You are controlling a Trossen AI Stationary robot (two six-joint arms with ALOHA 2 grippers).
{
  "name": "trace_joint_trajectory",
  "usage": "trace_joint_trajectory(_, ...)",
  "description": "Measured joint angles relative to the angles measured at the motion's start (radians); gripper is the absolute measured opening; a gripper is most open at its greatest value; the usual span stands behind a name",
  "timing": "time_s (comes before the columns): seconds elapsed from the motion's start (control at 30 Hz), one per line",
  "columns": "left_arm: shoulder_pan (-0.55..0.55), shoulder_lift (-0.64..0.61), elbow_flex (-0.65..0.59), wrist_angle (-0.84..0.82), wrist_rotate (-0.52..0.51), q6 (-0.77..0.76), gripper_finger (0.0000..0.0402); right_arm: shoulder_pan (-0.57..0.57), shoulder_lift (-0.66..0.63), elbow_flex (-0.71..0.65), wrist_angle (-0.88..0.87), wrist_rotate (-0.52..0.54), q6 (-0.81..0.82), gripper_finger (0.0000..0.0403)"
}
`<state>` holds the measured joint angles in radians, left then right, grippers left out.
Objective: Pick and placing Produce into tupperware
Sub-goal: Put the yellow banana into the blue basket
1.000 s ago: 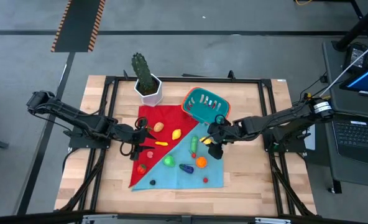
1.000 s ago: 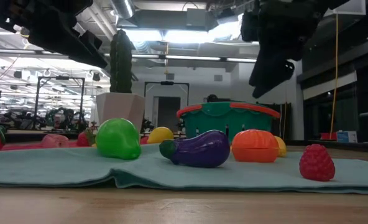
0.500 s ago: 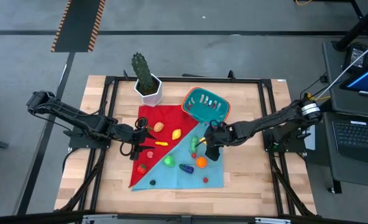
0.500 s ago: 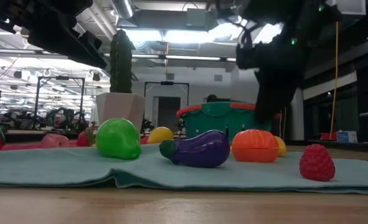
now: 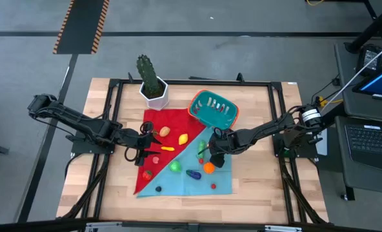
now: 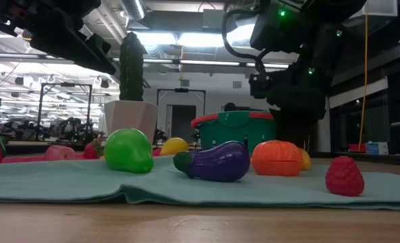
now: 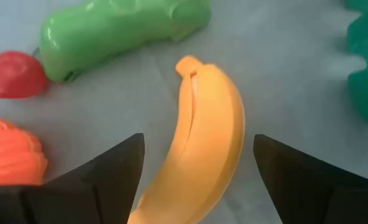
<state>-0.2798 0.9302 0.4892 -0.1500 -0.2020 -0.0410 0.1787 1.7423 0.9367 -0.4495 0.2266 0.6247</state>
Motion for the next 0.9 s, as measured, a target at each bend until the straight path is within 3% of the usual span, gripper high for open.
trace_joint_trajectory(0.37,0.0,0.0,0.0,0.0,0.0,0.0,0.0179,0.0,0.013,0.0,0.017,-0.007,0.003,0.0288)
trace_joint_trajectory(0.9,0.0,0.0,0.0,0.0,0.0,0.0,0.0179,-0.002,0.012,0.0,-0.003,-0.01,0.003,0.0145)
